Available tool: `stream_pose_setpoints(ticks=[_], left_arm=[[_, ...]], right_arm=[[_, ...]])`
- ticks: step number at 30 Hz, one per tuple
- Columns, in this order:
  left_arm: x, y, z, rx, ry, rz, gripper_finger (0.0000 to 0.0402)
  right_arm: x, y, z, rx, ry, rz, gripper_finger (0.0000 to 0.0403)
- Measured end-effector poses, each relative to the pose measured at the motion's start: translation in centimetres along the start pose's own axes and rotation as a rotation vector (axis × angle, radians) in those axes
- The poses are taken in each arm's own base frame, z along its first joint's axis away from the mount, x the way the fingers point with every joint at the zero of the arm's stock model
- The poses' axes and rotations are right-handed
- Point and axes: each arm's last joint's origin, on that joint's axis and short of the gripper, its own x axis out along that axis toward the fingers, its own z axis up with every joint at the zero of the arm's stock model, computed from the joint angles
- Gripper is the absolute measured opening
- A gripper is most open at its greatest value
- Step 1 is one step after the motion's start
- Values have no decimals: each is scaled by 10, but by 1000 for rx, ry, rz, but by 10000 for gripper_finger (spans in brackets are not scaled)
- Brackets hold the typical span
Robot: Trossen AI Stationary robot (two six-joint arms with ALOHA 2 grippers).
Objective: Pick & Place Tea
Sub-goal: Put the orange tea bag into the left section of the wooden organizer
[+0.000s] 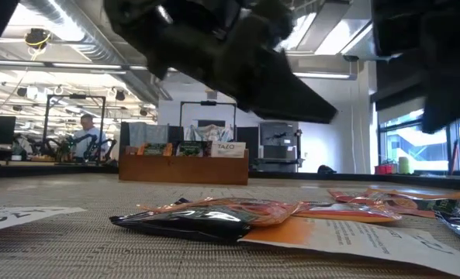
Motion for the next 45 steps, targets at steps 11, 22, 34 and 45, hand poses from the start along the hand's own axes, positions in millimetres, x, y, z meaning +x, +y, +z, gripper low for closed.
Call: stream_pose_setpoints(ticks=[11, 22, 34, 45], left_arm=[[32, 6, -17, -18, 42, -82, 100], [37, 12, -25, -10, 51, -66, 100], [57, 10, -32, 19, 55, -73, 100], [68, 10, -39, 14, 117, -84, 100]], right_arm=[[-5, -11, -32, 269, 8, -135, 213], [-3, -20, -35, 476, -145, -144, 232], [-3, -19, -35, 485, -135, -136, 234], [9, -22, -40, 578, -124, -169, 234]])
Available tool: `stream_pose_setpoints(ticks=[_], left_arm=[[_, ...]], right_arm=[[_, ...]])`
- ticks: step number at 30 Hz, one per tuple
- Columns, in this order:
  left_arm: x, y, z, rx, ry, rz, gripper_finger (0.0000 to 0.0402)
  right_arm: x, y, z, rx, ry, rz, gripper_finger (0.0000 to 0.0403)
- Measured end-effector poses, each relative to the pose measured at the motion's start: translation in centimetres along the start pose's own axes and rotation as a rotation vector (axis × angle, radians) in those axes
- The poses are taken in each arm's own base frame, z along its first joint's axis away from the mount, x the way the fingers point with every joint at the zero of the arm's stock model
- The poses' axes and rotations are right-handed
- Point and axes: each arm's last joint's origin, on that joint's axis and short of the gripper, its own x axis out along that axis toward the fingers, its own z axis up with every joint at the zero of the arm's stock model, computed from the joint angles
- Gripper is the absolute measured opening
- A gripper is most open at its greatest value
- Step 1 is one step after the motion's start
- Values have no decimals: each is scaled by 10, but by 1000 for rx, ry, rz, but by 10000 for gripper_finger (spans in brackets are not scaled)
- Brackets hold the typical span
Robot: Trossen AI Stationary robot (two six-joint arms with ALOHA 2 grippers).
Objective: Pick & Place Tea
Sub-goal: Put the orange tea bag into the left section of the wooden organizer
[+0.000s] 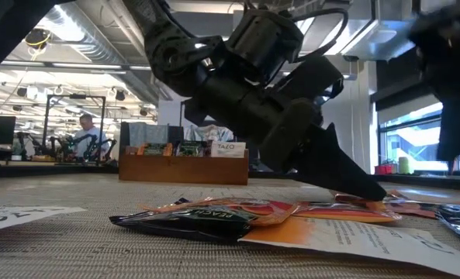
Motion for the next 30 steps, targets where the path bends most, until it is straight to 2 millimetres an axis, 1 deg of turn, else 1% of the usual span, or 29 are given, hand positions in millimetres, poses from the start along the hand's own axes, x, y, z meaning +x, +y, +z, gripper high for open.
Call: stream_pose_setpoints(ticks=[3, 9, 18, 22, 30], left_arm=[[0, 0, 0, -15, 3, 1, 100], [0, 0, -1, -35, 8, 2, 100], [1, -2, -2, -63, 11, -4, 100], [1, -4, -2, -69, 11, -3, 100], [1, -5, -2, -69, 13, 1, 100]], right_arm=[[10, -2, -4, 25, 3, -18, 234], [22, 3, -12, 65, 10, 48, 234], [23, 4, -10, 68, -22, 63, 234], [25, 3, -6, 41, -85, 77, 234], [25, 3, -6, -20, -90, 75, 234]])
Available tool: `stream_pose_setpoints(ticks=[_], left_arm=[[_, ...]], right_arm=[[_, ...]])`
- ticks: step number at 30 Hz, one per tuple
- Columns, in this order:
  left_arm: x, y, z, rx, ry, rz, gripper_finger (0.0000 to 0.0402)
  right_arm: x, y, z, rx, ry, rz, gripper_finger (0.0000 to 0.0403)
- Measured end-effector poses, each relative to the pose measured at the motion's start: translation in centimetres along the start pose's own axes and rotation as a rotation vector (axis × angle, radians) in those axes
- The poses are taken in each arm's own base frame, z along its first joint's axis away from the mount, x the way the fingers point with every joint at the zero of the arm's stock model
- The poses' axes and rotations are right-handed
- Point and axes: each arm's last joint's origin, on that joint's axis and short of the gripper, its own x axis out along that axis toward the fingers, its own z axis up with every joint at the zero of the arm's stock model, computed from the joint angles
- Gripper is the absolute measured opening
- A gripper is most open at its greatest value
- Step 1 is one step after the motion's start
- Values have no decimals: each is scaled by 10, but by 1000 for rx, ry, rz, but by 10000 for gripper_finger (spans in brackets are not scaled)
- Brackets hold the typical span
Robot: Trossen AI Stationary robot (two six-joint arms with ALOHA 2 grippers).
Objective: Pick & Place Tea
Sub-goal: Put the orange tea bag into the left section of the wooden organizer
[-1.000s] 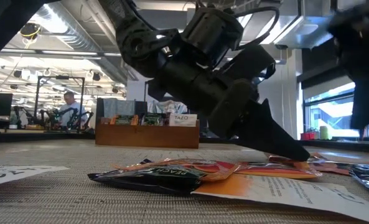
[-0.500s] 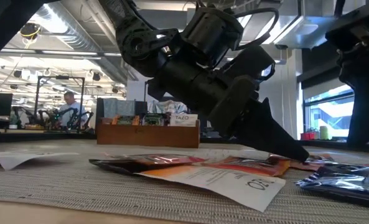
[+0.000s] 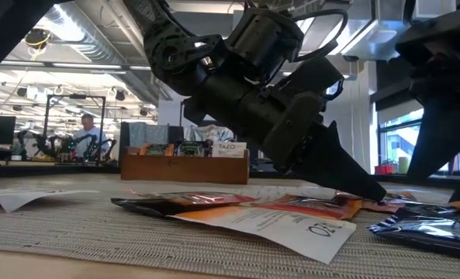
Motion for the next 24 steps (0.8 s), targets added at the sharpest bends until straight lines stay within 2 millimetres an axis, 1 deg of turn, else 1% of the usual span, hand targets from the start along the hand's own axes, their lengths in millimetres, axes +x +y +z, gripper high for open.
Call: stream_pose_setpoints(ticks=[5, 8, 11, 18, 24], left_arm=[[0, 0, 0, 0, 0, 0, 100], [0, 0, 0, 0, 1, -1, 100], [0, 0, 0, 0, 1, -1, 100], [0, 0, 0, 0, 1, -1, 100], [0, 0, -1, 0, 1, -2, 100]], right_arm=[[0, 0, 0, -11, 15, -5, 230], [0, 0, -1, -10, 18, -6, 213], [0, 0, -1, -10, 24, -9, 184], [0, -2, -1, -18, 58, -37, 99], [0, -4, -1, -31, 51, -58, 44]])
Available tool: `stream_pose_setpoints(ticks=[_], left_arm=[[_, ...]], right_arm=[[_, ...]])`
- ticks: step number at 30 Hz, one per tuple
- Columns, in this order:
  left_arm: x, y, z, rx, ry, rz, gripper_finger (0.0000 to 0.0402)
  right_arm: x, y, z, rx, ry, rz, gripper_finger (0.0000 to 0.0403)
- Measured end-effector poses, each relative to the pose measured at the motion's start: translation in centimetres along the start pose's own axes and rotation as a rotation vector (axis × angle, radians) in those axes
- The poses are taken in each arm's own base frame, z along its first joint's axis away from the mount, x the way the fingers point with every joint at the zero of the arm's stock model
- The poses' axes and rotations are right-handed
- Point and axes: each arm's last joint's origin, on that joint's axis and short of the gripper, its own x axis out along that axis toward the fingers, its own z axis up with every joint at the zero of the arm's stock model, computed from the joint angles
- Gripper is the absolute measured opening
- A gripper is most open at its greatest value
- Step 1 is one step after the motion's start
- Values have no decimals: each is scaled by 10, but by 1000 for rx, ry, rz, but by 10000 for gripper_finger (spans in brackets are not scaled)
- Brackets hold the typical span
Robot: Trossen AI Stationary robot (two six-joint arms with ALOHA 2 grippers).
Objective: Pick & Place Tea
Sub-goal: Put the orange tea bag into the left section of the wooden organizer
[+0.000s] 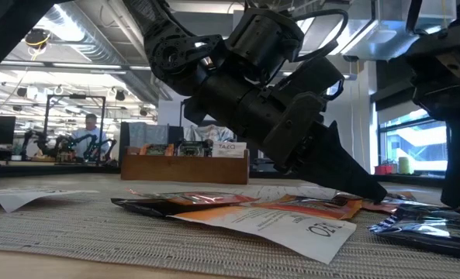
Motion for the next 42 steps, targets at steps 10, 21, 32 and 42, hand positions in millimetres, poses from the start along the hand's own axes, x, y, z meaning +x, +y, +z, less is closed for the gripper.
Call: stream_pose_setpoints(ticks=[10, 21, 32, 42], left_arm=[[-1, 2, 1, -2, -3, 0, 100], [-41, 13, 38, 24, 25, 31, 100], [-85, 31, 58, -10, 138, 68, 100], [-83, 20, 60, 7, 137, 46, 100]], right_arm=[[-1, -3, 2, -48, -13, -31, 8], [-30, -1, 15, -170, -11, -89, 4], [-65, 40, 45, -639, -22, -222, 2], [-57, 56, 77, -882, 22, -268, 2]])
